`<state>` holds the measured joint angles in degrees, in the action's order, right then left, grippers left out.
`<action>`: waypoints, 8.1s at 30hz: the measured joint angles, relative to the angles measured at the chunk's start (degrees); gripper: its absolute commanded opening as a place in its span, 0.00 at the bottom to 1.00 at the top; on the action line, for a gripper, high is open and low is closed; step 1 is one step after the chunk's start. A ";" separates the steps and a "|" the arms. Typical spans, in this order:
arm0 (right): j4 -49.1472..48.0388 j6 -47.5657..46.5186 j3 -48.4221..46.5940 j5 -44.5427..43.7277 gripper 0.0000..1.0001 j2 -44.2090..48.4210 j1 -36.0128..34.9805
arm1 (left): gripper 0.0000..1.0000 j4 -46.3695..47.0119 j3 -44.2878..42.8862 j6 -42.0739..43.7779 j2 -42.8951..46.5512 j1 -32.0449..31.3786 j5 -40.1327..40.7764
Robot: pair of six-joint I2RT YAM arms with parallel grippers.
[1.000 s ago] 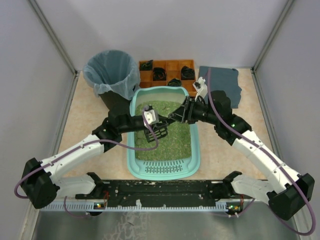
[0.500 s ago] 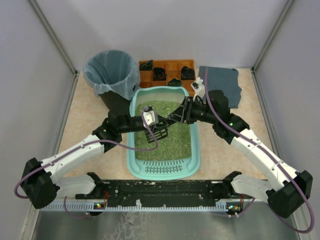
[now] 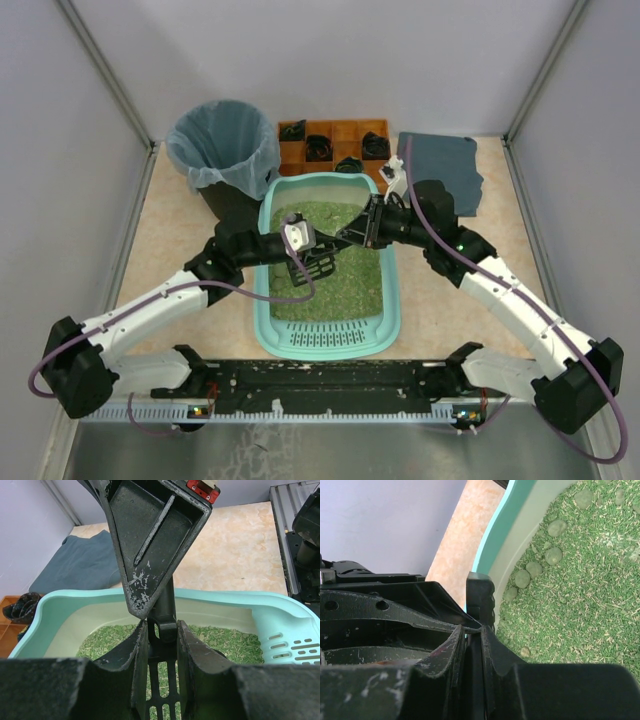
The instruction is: Clean the litter box
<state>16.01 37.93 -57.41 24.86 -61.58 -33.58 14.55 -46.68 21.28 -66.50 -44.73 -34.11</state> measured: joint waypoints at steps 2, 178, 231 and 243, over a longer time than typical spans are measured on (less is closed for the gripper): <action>-0.09 0.02 0.00 0.02 0.03 0.00 0.00 | 0.03 -0.02 0.02 0.00 0.20 0.00 0.17; -46.27 40.37 34.14 -2.71 0.00 0.00 17.79 | 0.68 -35.93 5.90 -32.02 14.99 22.25 20.28; 4.07 17.22 0.02 -42.18 0.00 -13.27 -12.46 | 0.63 -35.45 6.14 -32.37 10.19 22.21 16.70; -4.61 17.66 -1.27 -39.87 0.00 -23.76 -13.84 | 0.63 -35.52 6.14 -32.13 9.16 22.21 16.68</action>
<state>11.40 55.59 -58.67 -15.00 -85.34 -47.42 -20.97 -40.53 -10.85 -57.34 -22.52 -17.43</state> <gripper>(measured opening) 0.160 0.633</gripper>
